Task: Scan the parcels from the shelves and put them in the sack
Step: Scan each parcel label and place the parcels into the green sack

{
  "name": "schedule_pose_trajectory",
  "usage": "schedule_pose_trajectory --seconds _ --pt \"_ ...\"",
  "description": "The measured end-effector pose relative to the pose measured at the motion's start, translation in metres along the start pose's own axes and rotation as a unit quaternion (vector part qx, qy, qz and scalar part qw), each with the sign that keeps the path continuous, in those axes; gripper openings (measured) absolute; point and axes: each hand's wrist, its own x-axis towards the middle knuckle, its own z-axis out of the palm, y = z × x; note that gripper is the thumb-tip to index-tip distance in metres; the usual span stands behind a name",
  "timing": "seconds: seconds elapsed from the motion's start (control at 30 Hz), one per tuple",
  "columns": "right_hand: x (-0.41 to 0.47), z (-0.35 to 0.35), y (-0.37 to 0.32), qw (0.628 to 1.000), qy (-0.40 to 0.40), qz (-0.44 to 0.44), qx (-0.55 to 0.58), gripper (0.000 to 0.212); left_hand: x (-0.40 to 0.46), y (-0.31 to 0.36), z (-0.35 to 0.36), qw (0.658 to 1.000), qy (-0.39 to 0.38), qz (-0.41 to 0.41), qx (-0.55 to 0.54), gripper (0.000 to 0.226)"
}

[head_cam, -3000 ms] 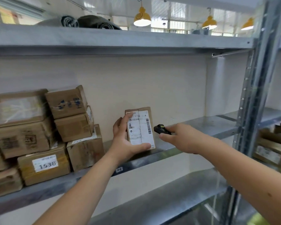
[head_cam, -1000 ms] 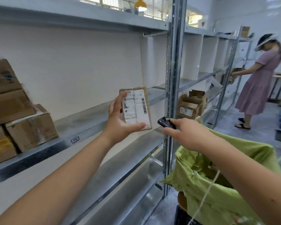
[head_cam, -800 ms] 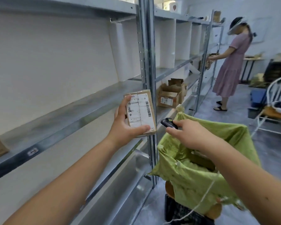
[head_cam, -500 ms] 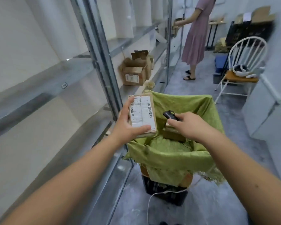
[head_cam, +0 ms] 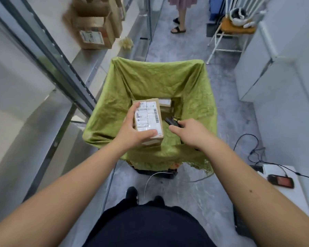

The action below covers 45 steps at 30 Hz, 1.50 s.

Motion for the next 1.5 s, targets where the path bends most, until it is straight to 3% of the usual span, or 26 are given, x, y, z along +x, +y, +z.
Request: schedule_pose_trajectory --seconds 0.2,0.47,0.97,1.4,1.5 --pt "0.019 0.001 0.008 0.999 -0.001 0.043 0.032 0.053 0.047 -0.018 0.008 0.998 -0.045 -0.040 -0.025 0.114" --pt "0.044 0.001 0.004 0.989 -0.016 0.143 0.014 0.038 0.115 -0.046 0.019 0.988 -0.109 -0.102 -0.046 0.117" --pt "0.102 0.010 0.004 0.946 -0.042 0.314 0.069 0.040 0.211 -0.144 0.083 0.939 -0.257 -0.228 0.034 0.117" --pt "0.112 0.032 0.029 0.923 -0.044 0.380 0.048 0.049 0.256 -0.187 0.181 0.931 -0.258 -0.257 0.000 0.118" --pt "0.111 0.033 0.031 0.925 -0.037 0.376 0.054 0.049 0.257 -0.188 0.196 0.931 -0.253 -0.264 0.009 0.098"
